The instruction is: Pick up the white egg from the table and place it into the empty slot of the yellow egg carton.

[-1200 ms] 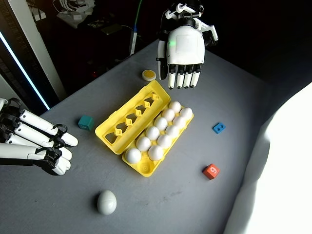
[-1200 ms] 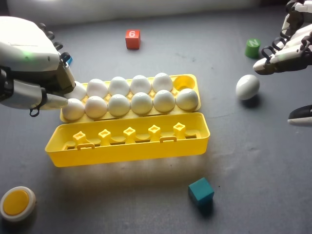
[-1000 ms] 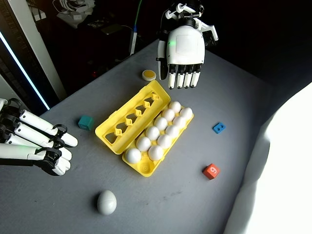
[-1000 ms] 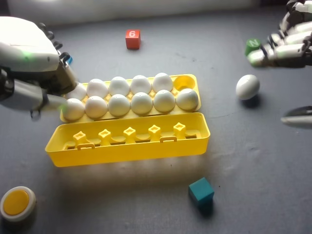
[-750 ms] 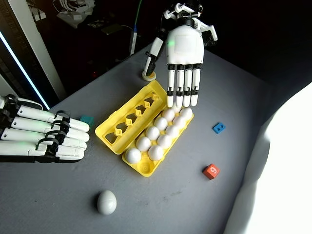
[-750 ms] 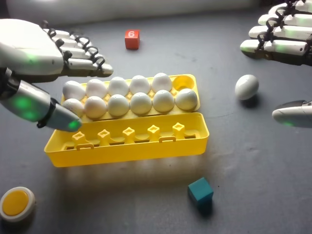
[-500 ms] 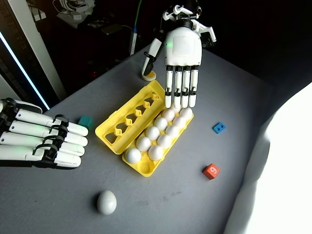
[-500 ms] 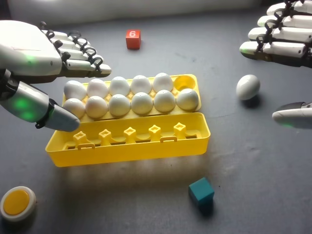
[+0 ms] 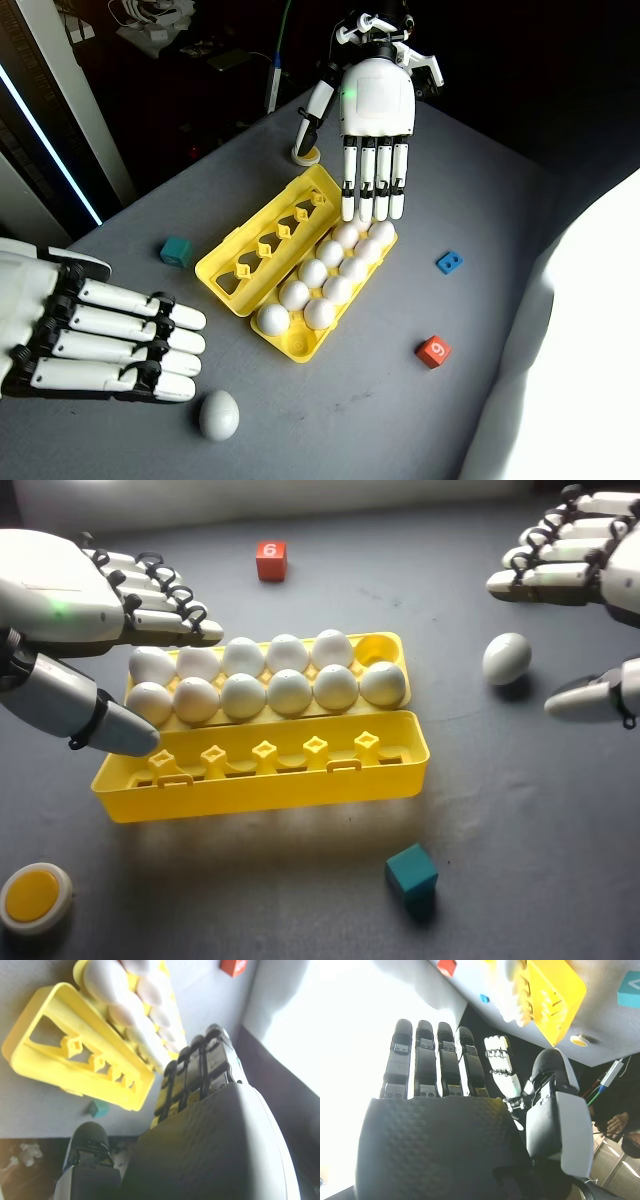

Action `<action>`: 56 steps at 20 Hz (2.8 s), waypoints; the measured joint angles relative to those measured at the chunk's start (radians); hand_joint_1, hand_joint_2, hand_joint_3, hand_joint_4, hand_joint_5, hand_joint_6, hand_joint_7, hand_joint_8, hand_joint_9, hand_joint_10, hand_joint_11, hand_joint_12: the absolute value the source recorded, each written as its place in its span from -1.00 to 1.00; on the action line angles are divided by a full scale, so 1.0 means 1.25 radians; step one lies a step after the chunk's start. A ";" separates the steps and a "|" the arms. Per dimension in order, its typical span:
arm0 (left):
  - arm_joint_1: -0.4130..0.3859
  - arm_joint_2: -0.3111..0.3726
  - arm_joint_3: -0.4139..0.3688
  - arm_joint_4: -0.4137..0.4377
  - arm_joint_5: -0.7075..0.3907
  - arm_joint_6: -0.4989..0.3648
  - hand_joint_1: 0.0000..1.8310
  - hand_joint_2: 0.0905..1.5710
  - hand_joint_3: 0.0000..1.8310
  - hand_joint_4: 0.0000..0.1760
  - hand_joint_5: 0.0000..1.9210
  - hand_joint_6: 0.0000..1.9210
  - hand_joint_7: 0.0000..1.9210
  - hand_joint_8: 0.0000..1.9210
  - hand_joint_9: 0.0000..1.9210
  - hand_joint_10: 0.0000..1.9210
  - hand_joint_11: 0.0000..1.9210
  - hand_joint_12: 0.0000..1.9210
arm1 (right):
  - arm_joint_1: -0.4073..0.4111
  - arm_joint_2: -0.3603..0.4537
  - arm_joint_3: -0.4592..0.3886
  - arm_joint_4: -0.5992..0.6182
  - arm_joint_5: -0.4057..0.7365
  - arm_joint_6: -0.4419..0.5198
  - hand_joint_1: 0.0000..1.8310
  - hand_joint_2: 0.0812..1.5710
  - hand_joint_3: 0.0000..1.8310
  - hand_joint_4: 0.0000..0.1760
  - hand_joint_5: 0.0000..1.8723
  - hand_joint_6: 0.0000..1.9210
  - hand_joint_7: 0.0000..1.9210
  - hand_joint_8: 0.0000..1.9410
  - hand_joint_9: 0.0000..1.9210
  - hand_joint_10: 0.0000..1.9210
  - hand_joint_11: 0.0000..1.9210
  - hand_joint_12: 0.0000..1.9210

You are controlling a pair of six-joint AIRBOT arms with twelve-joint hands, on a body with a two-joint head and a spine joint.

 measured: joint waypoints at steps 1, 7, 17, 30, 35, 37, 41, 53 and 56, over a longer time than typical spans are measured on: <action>0.000 0.000 0.000 0.001 -0.001 0.002 -1.00 0.44 -0.97 -1.00 -1.00 -1.00 -1.00 -1.00 -1.00 -1.00 -1.00 -1.00 | 0.005 -0.020 0.019 -0.001 -0.015 0.000 -0.53 0.10 -1.00 -1.00 -0.76 -1.00 -0.92 -1.00 -0.96 -1.00 -1.00 -0.80; -0.010 -0.002 0.006 -0.002 -0.003 0.002 -1.00 0.44 -0.97 -1.00 -1.00 -1.00 -1.00 -1.00 -1.00 -1.00 -1.00 -1.00 | 0.033 -0.132 0.141 0.006 -0.081 -0.013 -0.40 0.14 -1.00 -0.42 -0.73 -1.00 -0.86 -0.99 -0.98 -1.00 -1.00 -1.00; -0.031 -0.003 0.025 -0.013 -0.009 0.002 -1.00 0.44 -0.98 -1.00 -1.00 -1.00 -1.00 -1.00 -1.00 -1.00 -1.00 -1.00 | -0.002 -0.264 0.299 0.007 -0.097 -0.087 -0.04 0.02 -1.00 -1.00 -0.60 -0.99 -0.66 -0.99 -0.96 -0.99 -1.00 -1.00; -0.034 -0.005 0.035 -0.011 -0.009 0.002 -1.00 0.44 -0.99 -1.00 -1.00 -1.00 -1.00 -1.00 -1.00 -1.00 -1.00 -1.00 | -0.030 -0.343 0.380 0.007 -0.053 -0.098 -0.12 0.08 -1.00 -1.00 -0.53 -0.99 -0.58 -1.00 -0.88 -0.99 -1.00 -1.00; -0.034 -0.005 0.035 -0.012 -0.010 0.002 -1.00 0.43 -0.99 -1.00 -0.99 -1.00 -0.99 -1.00 -1.00 -1.00 -1.00 -1.00 | -0.040 -0.347 0.389 0.007 -0.048 -0.099 -0.07 0.08 -1.00 -1.00 -0.47 -0.99 -0.43 -0.98 -0.82 -0.99 -1.00 -1.00; -0.034 -0.005 0.035 -0.012 -0.011 0.002 -1.00 0.43 -0.99 -1.00 -1.00 -1.00 -1.00 -1.00 -1.00 -1.00 -1.00 -1.00 | -0.040 -0.348 0.392 0.007 -0.047 -0.099 -0.05 0.08 -1.00 -0.94 -0.44 -0.99 -0.36 -0.99 -0.80 -1.00 -1.00 -1.00; -0.034 -0.005 0.035 -0.011 -0.011 0.002 -1.00 0.43 -1.00 -1.00 -1.00 -1.00 -1.00 -1.00 -1.00 -1.00 -1.00 -1.00 | -0.042 -0.351 0.396 0.007 -0.044 -0.099 0.00 0.07 -1.00 -0.74 -0.32 -0.98 -0.24 -0.99 -0.75 -0.99 -1.00 -1.00; -0.034 -0.005 0.035 -0.011 -0.011 0.002 -1.00 0.44 -0.99 -1.00 -1.00 -1.00 -1.00 -1.00 -1.00 -1.00 -1.00 -1.00 | -0.049 -0.355 0.396 0.007 -0.036 -0.098 0.13 0.17 -1.00 -1.00 -0.06 -0.98 0.11 -0.98 -0.51 -0.98 -1.00 -1.00; -0.034 -0.005 0.035 -0.011 -0.011 0.002 -1.00 0.44 -1.00 -1.00 -0.99 -1.00 -1.00 -1.00 -1.00 -1.00 -1.00 -1.00 | -0.049 -0.356 0.396 0.007 -0.035 -0.098 0.43 0.23 -1.00 -1.00 0.03 -1.00 0.26 -0.54 -0.39 -1.00 -1.00 -1.00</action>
